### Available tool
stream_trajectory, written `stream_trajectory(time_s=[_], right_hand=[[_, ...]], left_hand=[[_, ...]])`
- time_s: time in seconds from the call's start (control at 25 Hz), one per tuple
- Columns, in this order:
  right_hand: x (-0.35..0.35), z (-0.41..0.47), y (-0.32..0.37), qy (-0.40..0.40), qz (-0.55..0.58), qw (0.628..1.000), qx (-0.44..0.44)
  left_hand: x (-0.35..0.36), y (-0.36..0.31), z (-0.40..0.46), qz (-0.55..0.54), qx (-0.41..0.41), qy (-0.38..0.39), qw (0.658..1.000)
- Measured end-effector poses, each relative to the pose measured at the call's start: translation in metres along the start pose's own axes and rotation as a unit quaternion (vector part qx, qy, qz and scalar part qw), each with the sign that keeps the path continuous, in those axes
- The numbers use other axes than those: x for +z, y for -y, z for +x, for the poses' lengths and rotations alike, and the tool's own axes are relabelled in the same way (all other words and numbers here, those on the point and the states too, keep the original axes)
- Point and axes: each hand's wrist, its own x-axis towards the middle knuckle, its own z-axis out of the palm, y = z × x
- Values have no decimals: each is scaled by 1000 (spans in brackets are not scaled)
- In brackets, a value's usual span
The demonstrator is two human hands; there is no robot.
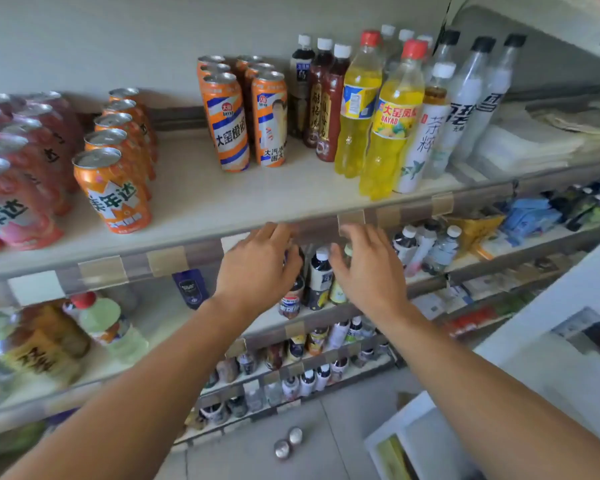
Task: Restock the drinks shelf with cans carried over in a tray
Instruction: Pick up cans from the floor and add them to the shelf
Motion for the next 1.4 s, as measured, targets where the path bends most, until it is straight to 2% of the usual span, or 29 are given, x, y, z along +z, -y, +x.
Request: stream_trajectory(time_s=[0.2,0.48,0.68,0.96,1.12,1.28,1.4], right_hand=[[33,-69,-13,58,17,998,30],[113,-153,-23,118,-12,991,59],[174,-215,-32,189,-22,975,119],[269,-315,-63,219,-9,963,156],[334,-365,-92,234,-6,959,162],[412,-423,-127,318,-11,937,145],[463,-453,-152,362,-30,922,132]], left_hand=[[39,5,-45,-23,-25,70,997],[113,52,-91,-43,-14,142,989],[183,87,-146,-65,-36,216,974],[299,115,-238,-51,-86,295,950],[359,139,-287,-27,-84,311,946],[443,172,-340,-38,-81,289,953],[500,189,-377,-56,-106,301,946]])
